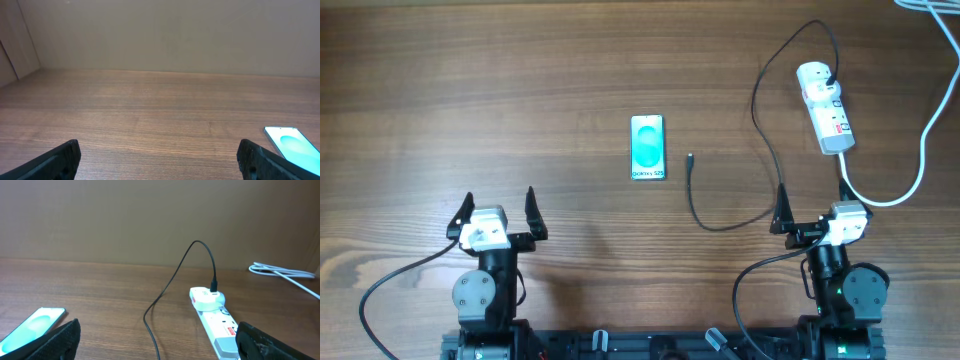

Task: Plug charger to phone and switch on socket
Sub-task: 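Move the left gripper over the Galaxy S25 phone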

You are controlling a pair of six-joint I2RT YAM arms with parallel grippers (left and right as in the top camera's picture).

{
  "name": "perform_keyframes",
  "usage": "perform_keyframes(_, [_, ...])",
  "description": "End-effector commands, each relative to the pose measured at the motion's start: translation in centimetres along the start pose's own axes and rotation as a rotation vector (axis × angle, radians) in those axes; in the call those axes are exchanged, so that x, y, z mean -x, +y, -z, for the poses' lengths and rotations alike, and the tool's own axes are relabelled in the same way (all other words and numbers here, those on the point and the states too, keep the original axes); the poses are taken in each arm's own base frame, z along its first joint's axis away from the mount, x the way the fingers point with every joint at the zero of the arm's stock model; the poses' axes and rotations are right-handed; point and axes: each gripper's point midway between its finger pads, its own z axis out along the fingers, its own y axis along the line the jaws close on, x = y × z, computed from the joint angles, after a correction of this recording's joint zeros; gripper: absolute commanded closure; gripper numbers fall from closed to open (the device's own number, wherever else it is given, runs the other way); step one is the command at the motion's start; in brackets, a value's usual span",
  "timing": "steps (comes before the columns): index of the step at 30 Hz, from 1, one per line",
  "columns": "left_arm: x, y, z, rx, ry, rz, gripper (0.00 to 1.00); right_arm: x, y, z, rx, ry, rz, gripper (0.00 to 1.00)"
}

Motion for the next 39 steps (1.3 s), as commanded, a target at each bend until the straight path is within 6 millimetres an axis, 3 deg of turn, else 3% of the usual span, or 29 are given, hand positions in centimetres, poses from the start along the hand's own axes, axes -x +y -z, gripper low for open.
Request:
perform_keyframes(1, [0.0,0.2,0.0,0.006,-0.002,-0.012,0.0,0.0,-0.1,0.0,-0.008,-0.002,-0.007,0.0])
perform_keyframes(26, [0.0,0.2,0.0,0.006,-0.002,-0.012,0.0,0.0,-0.1,0.0,-0.008,-0.002,-0.007,0.0])
perform_keyframes(28, [0.7,0.8,0.0,0.042,-0.029,-0.065,0.0,0.0,-0.1,0.0,-0.008,-0.002,-0.007,0.0])
perform_keyframes(30, [0.1,-4.0,0.5,-0.238,0.002,0.065,0.0,0.0,-0.1,0.0,-0.008,-0.002,-0.007,0.0])
perform_keyframes(32, [0.7,-9.3,2.8,-0.578,0.03,0.194,0.0,0.0,-0.1,0.0,-0.008,-0.002,-0.007,0.0])
perform_keyframes(34, [3.4,-14.1,7.7,-0.973,-0.06,0.135,0.0,0.0,-0.1,0.0,-0.008,-0.002,-0.007,0.0])
perform_keyframes(35, [5.3,-14.8,9.4,-1.06,-0.164,0.072,0.0,0.0,-0.1,0.0,-0.008,-0.002,-0.007,0.0])
perform_keyframes(36, [7.2,-14.9,10.4,-1.085,-0.246,0.06,0.0,0.0,-0.1,0.0,-0.008,-0.002,-0.007,0.0])
perform_keyframes(38, [15.2,-13.2,13.4,-0.992,-0.61,0.037,0.0,0.0,-0.1,0.0,-0.008,-0.002,-0.007,0.0])
perform_keyframes(39, [18.7,-12.2,14.3,-0.919,-0.691,0.05,0.0,0.0,-0.1,0.0,-0.008,-0.002,-0.007,0.0])
